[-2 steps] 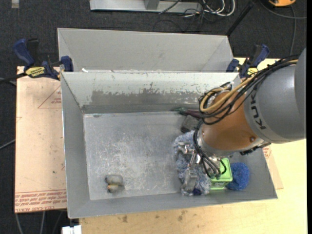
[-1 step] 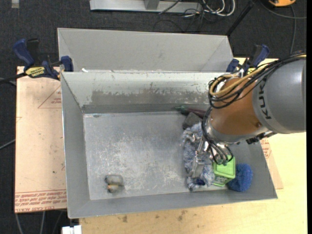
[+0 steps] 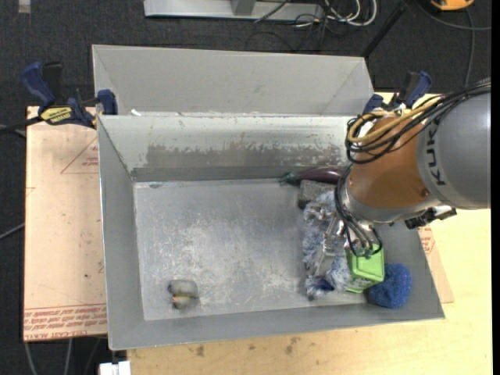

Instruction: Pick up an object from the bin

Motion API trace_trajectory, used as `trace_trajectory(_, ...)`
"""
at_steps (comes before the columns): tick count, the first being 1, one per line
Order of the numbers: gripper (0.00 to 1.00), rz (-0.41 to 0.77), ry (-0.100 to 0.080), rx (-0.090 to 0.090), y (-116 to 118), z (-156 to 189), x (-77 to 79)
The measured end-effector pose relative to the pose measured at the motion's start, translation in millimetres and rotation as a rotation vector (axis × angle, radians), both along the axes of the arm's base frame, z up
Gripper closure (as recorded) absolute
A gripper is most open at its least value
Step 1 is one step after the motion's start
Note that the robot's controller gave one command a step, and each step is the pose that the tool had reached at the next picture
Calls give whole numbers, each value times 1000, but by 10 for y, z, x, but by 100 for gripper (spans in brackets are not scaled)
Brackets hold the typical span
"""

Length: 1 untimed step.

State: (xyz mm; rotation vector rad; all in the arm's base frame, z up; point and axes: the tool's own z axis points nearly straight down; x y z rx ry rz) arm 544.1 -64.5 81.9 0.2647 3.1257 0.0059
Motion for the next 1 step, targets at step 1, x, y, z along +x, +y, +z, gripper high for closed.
trace_trajectory(1, 100, 126, 4, -1, -382, -123, -131)
